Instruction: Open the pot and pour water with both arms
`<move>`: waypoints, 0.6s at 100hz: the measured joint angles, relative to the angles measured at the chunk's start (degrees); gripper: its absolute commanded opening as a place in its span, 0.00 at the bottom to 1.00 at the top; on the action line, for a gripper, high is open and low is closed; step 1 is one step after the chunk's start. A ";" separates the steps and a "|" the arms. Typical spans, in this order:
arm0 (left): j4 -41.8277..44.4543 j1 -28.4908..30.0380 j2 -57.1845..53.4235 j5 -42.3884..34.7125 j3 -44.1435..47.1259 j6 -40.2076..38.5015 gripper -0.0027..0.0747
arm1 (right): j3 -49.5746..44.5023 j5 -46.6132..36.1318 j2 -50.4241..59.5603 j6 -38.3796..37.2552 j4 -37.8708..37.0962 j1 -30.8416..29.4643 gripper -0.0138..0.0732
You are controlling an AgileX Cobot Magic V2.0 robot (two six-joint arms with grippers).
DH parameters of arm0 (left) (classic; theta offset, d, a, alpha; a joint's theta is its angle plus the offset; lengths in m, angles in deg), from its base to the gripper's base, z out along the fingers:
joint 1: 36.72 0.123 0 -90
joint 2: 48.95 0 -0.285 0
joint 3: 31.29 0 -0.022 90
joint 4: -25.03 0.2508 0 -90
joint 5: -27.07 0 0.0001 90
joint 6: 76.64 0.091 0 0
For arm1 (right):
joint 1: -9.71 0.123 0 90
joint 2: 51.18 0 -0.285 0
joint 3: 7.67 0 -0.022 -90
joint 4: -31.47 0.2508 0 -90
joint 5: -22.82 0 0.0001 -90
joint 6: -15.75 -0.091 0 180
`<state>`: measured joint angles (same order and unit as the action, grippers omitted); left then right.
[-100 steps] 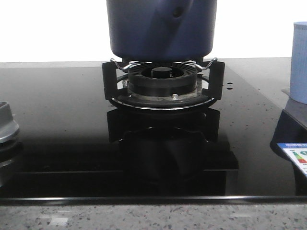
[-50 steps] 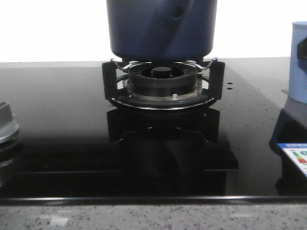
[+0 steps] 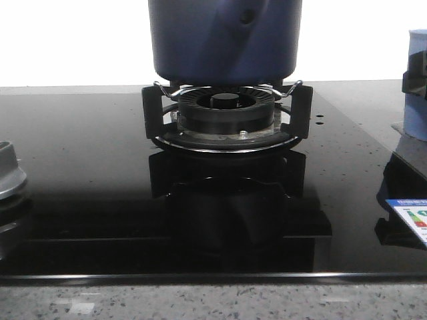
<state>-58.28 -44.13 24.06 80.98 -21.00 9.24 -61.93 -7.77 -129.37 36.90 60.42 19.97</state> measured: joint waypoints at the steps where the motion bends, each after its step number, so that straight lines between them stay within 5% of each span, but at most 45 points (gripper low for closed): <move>1: 0.00 0.00 0.00 0.00 0.00 0.00 0.39 | 0.00 0.00 -0.04 -0.01 -0.10 0.00 0.54; 14: 0.00 0.00 0.00 0.00 0.00 0.00 0.39 | 0.00 -0.21 -0.13 -0.47 -0.59 0.00 0.42; 41: 0.00 0.00 -0.44 0.00 0.00 -0.04 0.39 | 1.76 2.26 3.81 -0.70 -6.47 0.00 0.41; 60: 0.00 0.00 -2.31 0.00 0.00 -0.13 0.39 | 11.60 10.96 7.40 -0.92 -16.47 0.00 0.41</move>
<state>-58.28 -44.13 21.75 80.98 -21.00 9.11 -50.33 3.19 -121.98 35.98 43.95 19.97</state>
